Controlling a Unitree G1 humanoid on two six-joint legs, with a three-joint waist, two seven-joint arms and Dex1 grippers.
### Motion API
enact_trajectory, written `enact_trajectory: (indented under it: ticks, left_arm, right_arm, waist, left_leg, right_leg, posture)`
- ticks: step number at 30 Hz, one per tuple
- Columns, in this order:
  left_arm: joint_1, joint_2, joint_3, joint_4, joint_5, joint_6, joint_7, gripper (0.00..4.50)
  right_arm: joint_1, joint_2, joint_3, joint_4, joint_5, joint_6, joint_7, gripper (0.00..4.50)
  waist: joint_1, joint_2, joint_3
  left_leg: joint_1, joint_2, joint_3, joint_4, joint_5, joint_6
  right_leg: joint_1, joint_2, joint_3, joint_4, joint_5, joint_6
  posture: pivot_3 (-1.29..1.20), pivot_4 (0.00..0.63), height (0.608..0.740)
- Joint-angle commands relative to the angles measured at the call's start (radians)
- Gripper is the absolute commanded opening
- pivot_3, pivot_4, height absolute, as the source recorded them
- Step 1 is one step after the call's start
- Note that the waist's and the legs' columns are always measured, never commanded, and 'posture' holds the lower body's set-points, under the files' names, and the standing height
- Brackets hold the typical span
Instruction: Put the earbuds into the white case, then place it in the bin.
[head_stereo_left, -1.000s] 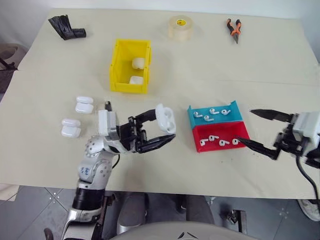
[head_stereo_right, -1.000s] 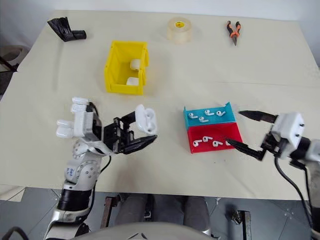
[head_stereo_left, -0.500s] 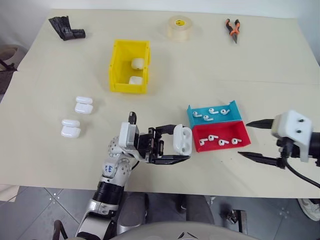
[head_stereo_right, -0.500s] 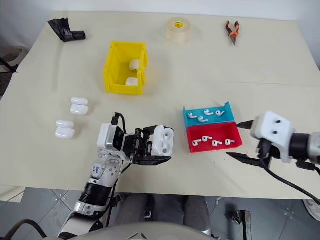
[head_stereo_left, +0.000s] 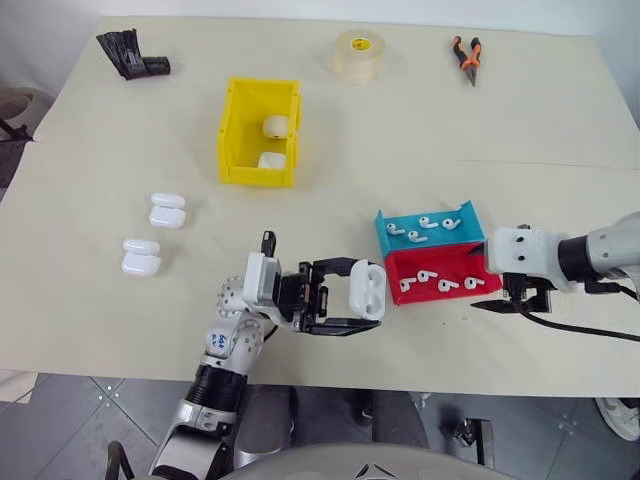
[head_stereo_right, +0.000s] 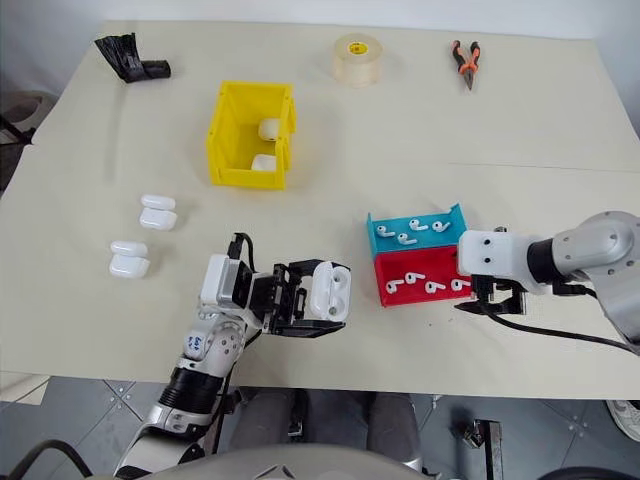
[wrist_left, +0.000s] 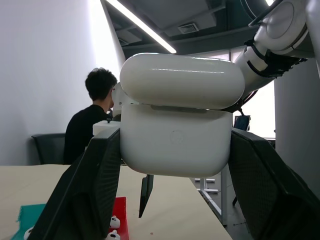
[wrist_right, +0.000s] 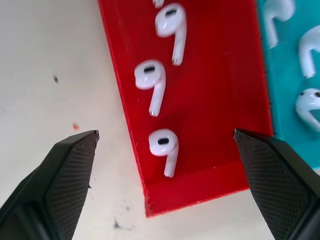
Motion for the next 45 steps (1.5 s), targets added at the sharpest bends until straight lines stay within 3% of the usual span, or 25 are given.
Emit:
enact_trajectory:
  ticks: [1,8,25,27,32,40,45]
  left_arm:
    - [0.016,-0.007,-0.003,-0.010,0.000,-0.024,-0.009,2.81]
    - [0.024,-0.008,-0.006,-0.006,0.005,-0.036,-0.005,2.81]
    - [0.020,0.000,-0.009,-0.029,0.008,-0.019,0.025,2.81]
    - [0.018,0.004,-0.009,-0.043,0.007,-0.010,0.036,2.81]
    - [0.019,0.013,-0.012,-0.085,0.005,0.015,0.067,2.81]
    - [0.010,0.022,-0.011,-0.114,0.005,0.043,0.096,2.81]
    - [0.000,0.034,-0.004,-0.115,-0.017,0.064,0.077,2.81]
  right_arm:
    - [-0.032,0.023,0.012,0.026,-0.031,-0.028,0.025,4.50]
    - [-0.037,0.041,0.021,0.043,-0.063,-0.044,0.047,2.32]
    - [-0.058,0.079,0.034,0.079,-0.120,-0.058,0.083,2.32]
    - [-0.057,0.084,0.036,0.082,-0.126,-0.061,0.086,1.94]
    - [-0.060,0.092,0.042,0.090,-0.137,-0.065,0.099,0.49]
    - [-0.058,0.109,0.028,0.092,-0.145,-0.066,0.089,0.49]
    - [-0.017,0.095,-0.093,0.039,-0.020,-0.045,0.107,0.49]
  waist:
    - [0.000,0.000,0.000]
    - [0.001,0.000,0.000]
    - [0.001,0.000,0.000]
    - [0.001,0.000,0.000]
    - [0.000,0.000,0.000]
    - [-0.001,0.000,0.000]
    - [0.000,0.000,0.000]
  left_leg:
    - [0.000,0.000,0.000,0.000,0.000,0.000]
    - [0.000,0.000,0.000,0.000,0.000,0.000]
    - [0.000,0.000,0.000,0.000,0.000,0.000]
    - [0.000,0.000,0.000,0.000,0.000,0.000]
    - [0.000,0.000,0.000,0.001,0.000,0.000]
    - [0.001,0.000,0.000,0.002,0.000,0.000]
    - [0.001,0.000,0.000,0.002,0.000,0.000]
  right_leg:
    - [0.000,0.000,0.000,0.000,0.000,0.000]
    - [0.000,0.000,0.000,0.000,0.000,0.000]
    - [0.000,0.000,0.000,0.000,0.000,0.000]
    - [0.000,0.000,0.000,0.000,0.000,0.000]
    - [0.000,0.000,0.000,0.001,0.000,0.000]
    - [0.000,0.000,0.000,0.002,0.000,0.000]
    - [0.001,0.000,0.000,0.002,0.000,0.000]
  posture:
    - [0.00,0.150,0.740]
    - [0.00,0.150,0.740]
    - [0.00,0.150,0.740]
    - [0.00,0.150,0.740]
    - [0.00,0.150,0.740]
    - [0.00,0.150,0.740]
    - [0.00,0.150,0.740]
